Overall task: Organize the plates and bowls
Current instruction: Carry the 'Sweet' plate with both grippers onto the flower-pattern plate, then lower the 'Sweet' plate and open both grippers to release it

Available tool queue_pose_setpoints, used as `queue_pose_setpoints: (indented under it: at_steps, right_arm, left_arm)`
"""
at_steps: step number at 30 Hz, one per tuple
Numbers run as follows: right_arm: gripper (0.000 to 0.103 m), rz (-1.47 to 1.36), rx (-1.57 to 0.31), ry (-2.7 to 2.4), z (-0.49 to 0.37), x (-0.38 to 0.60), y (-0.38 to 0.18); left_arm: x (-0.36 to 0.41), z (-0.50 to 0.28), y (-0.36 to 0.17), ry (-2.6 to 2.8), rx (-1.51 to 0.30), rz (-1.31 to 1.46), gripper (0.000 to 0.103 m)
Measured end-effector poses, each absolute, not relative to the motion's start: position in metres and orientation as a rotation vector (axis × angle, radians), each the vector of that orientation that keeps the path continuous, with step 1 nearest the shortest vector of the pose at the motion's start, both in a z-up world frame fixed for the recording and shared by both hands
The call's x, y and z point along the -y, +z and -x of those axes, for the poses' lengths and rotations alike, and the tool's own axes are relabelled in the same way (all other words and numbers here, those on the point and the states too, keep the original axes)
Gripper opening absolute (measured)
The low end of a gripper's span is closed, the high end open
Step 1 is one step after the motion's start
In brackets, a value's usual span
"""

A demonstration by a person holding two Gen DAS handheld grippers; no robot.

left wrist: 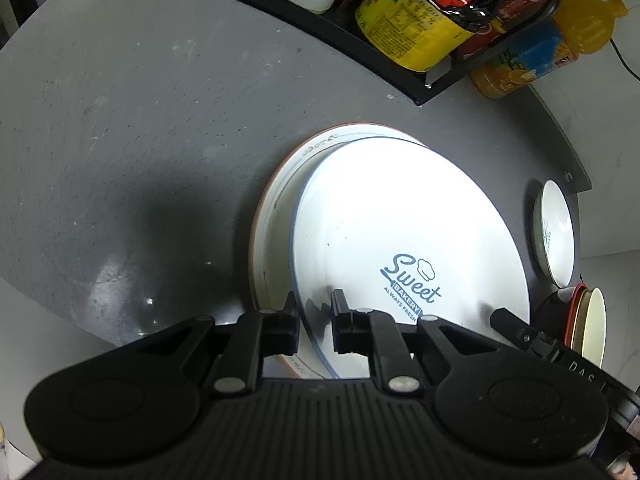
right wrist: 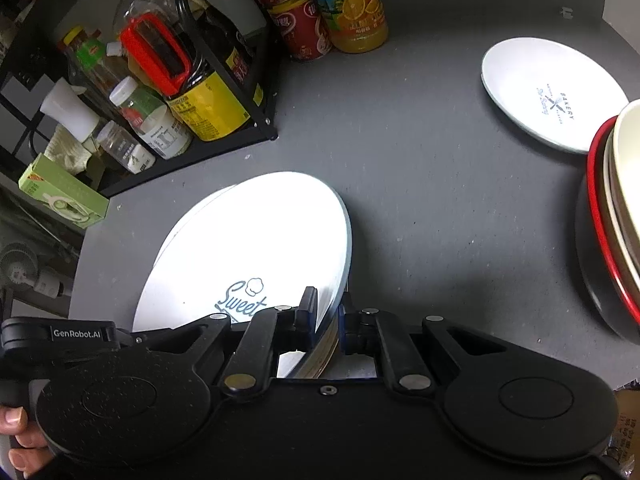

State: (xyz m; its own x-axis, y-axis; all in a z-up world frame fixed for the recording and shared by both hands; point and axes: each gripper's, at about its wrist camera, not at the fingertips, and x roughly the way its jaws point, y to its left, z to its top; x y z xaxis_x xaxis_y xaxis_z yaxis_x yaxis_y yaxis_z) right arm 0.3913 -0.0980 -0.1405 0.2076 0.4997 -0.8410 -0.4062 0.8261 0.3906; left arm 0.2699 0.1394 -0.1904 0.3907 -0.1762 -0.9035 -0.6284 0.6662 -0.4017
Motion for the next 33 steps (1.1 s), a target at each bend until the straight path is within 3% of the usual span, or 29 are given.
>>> queue_pose_setpoints:
  at_steps: [25, 33]
  right_arm:
    - [0.008, -0.025, -1.178, 0.603, -0.389, 0.086, -0.145]
    - [0.012, 0.020, -1.182, 0.580, -0.390, 0.085, -0.155]
  left_arm:
    - [-0.160, -0.273, -0.180, 0.403, -1.147, 0.771, 0.014]
    - [-0.155, -0.279, -0.188, 0.401, -1.133, 0.750, 0.023]
